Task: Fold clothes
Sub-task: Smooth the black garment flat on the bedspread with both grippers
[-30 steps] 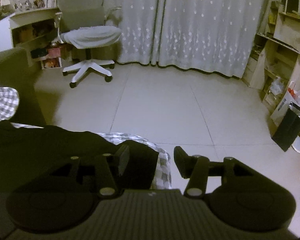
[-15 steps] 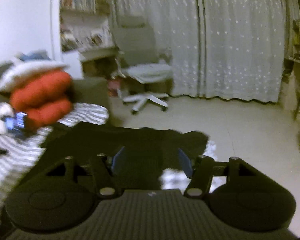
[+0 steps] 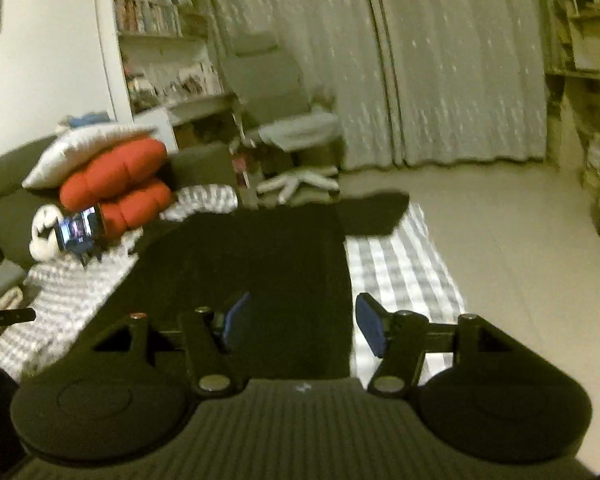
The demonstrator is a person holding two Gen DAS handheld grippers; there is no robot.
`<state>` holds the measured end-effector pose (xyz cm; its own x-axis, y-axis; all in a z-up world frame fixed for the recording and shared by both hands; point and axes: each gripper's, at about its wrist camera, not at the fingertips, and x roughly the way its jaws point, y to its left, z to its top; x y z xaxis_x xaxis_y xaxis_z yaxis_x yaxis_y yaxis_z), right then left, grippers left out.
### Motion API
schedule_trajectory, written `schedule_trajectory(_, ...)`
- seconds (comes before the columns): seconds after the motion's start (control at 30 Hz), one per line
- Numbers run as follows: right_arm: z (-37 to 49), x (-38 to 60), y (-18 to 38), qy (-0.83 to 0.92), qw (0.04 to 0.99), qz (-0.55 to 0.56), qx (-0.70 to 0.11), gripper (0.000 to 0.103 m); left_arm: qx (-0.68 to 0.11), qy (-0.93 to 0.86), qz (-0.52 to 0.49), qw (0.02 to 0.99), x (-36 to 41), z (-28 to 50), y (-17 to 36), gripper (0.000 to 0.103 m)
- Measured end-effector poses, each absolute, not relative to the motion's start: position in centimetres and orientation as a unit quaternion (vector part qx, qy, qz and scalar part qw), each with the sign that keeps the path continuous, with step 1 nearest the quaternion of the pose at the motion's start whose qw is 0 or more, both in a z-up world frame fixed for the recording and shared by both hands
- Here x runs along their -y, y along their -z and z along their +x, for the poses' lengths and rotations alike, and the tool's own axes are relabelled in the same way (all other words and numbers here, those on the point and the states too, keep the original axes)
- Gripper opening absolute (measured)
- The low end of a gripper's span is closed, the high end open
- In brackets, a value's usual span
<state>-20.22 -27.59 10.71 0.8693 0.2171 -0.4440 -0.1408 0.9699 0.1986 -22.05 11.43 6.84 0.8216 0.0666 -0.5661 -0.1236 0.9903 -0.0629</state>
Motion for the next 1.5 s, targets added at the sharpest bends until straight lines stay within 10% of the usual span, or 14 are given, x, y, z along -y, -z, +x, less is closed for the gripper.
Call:
schedule_trajectory(0.33, -19.6, 26.6, -4.7, -0.070, 0.927, 0.078, -0.359, 0.054, -0.340, -0.036, -0.021, 0.939, -9.0, -20.5, -3.4, 0.042)
schedule_trajectory(0.4, -19.4, 26.0, -4.2, -0.072, 0.926, 0.053, -0.367, 0.045, -0.351, -0.033, -0.026, 0.935, -8.8, -19.7, -2.8, 0.041)
schedule_trajectory(0.47, -19.1, 25.8, -3.6, -0.074, 0.922, 0.028, -0.379, 0.008, -0.362, -0.033, -0.031, 0.931, -8.6, -19.0, -2.3, 0.016)
schedule_trajectory(0.57, -19.8, 26.9, -3.9, -0.085, 0.924, 0.041, -0.370, 0.005, -0.371, -0.032, -0.036, 0.927, -8.6, -18.6, -1.7, 0.004)
schedule_trajectory(1.13, -20.9, 29.5, -6.8, -0.057, 0.916, 0.127, -0.375, 0.015, -0.386, -0.010, -0.075, 0.919, -10.5, -19.5, -3.0, 0.003)
schedule_trajectory(1.23, -20.8, 30.4, -4.7, -0.042, 0.906, 0.149, -0.393, 0.015, -0.395, 0.001, -0.067, 0.916, -10.3, -19.5, -2.8, 0.027)
schedule_trajectory(1.3, -20.9, 30.6, -3.9, -0.048, 0.903, 0.158, -0.396, 0.035, -0.396, 0.000, -0.060, 0.916, -10.1, -19.2, -2.6, 0.036)
schedule_trajectory(1.4, -20.6, 29.2, -3.2, -0.065, 0.903, 0.134, -0.402, 0.046, -0.396, -0.001, -0.039, 0.917, -9.3, -18.5, -2.2, 0.032)
schedule_trajectory(1.43, -20.5, 28.7, -3.0, -0.067, 0.904, 0.121, -0.405, 0.046, -0.395, -0.004, -0.030, 0.918, -8.9, -18.3, -2.0, 0.014)
schedule_trajectory(1.5, -20.1, 27.5, -2.7, -0.064, 0.903, 0.086, -0.416, 0.030, -0.397, -0.004, -0.024, 0.918, -8.8, -18.3, -2.1, 0.003)
